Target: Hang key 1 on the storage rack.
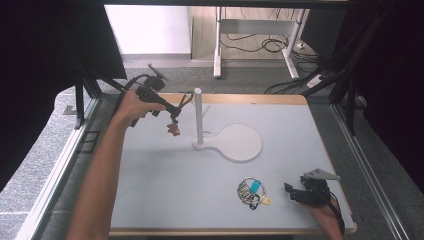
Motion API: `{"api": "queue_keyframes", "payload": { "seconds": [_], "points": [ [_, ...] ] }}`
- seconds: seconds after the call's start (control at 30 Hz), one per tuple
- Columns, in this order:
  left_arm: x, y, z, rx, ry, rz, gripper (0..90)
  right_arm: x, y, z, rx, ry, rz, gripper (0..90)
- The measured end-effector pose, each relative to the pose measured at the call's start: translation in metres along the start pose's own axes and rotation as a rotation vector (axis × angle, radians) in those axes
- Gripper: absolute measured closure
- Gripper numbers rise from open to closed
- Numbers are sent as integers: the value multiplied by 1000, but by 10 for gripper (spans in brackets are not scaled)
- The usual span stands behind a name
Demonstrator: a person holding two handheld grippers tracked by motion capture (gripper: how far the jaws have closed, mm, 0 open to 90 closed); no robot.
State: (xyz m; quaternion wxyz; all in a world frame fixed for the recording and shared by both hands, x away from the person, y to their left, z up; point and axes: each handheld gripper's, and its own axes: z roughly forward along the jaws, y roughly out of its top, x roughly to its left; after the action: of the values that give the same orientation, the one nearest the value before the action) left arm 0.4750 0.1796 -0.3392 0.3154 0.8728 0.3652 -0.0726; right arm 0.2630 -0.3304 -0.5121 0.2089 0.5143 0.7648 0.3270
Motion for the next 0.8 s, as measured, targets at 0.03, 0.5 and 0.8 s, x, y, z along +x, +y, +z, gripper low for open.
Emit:
{"api": "queue_keyframes", "payload": {
  "seconds": [0.03,0.5,0.8],
  "points": [
    [0,0,1,3,-3,3,666,0,0,0,0,0,0,298],
    [-13,-5,18,34,41,41,648,1,0,0,-2,1,-5,296],
    [-26,-17,15,-8,100,61,538,0,0,-1,-5,1,-4,296]
  ]
}}
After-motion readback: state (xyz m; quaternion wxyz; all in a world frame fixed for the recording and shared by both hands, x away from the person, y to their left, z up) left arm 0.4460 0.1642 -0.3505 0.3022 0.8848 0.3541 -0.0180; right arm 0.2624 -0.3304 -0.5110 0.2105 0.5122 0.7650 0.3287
